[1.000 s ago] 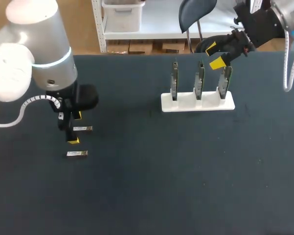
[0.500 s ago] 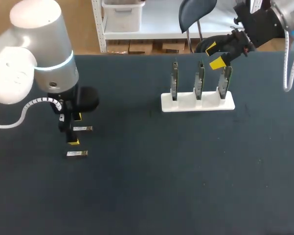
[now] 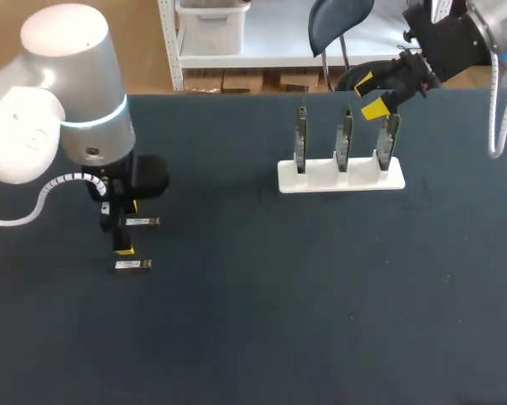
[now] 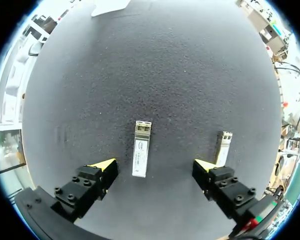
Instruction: Pick up the optical module with the left hand, and insert it into the network port with the right hand.
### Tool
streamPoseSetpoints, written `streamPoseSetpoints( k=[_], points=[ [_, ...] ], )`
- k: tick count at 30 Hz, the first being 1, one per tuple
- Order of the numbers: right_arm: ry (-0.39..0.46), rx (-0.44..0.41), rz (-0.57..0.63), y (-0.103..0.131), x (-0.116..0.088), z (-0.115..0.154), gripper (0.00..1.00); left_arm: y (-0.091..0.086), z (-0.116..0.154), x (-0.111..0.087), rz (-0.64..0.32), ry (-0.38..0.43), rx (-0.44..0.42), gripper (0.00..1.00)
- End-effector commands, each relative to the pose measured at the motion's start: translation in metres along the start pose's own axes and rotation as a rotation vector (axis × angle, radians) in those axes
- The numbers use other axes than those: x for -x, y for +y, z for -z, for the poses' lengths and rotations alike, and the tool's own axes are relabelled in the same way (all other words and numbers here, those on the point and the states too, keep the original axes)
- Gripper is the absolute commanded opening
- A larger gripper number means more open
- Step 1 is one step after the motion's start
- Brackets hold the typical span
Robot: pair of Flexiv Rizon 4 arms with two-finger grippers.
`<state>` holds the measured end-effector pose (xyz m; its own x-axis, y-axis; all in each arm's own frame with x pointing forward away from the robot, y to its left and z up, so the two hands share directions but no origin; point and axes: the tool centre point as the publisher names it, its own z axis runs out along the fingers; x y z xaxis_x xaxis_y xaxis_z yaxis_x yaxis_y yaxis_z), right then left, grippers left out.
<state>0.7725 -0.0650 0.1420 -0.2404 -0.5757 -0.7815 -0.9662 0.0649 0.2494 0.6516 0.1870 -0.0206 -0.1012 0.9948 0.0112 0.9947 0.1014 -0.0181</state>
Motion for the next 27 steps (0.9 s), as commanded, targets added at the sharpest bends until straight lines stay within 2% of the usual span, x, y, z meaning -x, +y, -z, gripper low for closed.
streamPoseSetpoints(
  k=[1,4,5,6,7,8,11,12,27],
  points=[
    [0.000,-0.005,0.001,0.002,0.000,0.000,1.00,0.003,-0.006,0.000,0.000,0.000,-0.005,1.00],
    [0.000,-0.005,0.001,0.002,0.000,0.000,1.00,0.005,-0.005,0.002,0.000,-0.004,0.000,1.00],
    [0.000,-0.005,0.001,0.002,0.000,0.000,1.00,0.005,-0.005,0.003,0.000,-0.005,0.000,0.85],
    [0.000,-0.005,0.001,0.002,0.000,0.000,1.00,0.006,-0.006,0.003,0.000,-0.006,0.000,0.49],
    [0.000,-0.005,0.001,0.002,0.000,0.000,1.00,0.006,-0.006,0.003,0.000,-0.006,0.001,0.29],
    [0.000,-0.005,0.001,0.002,0.000,0.000,1.00,0.006,-0.006,0.004,-0.001,-0.006,0.001,0.20],
    [0.000,-0.005,0.001,0.002,0.000,0.000,1.00,0.007,-0.007,0.005,-0.004,-0.008,0.002,0.12],
    [0.000,-0.005,0.001,0.002,0.000,0.000,1.00,0.007,-0.007,0.006,-0.007,-0.010,-0.001,0.00],
    [0.000,-0.005,0.001,0.002,0.000,0.000,1.00,0.010,-0.006,0.012,-0.013,-0.013,-0.007,0.00]
  ],
)
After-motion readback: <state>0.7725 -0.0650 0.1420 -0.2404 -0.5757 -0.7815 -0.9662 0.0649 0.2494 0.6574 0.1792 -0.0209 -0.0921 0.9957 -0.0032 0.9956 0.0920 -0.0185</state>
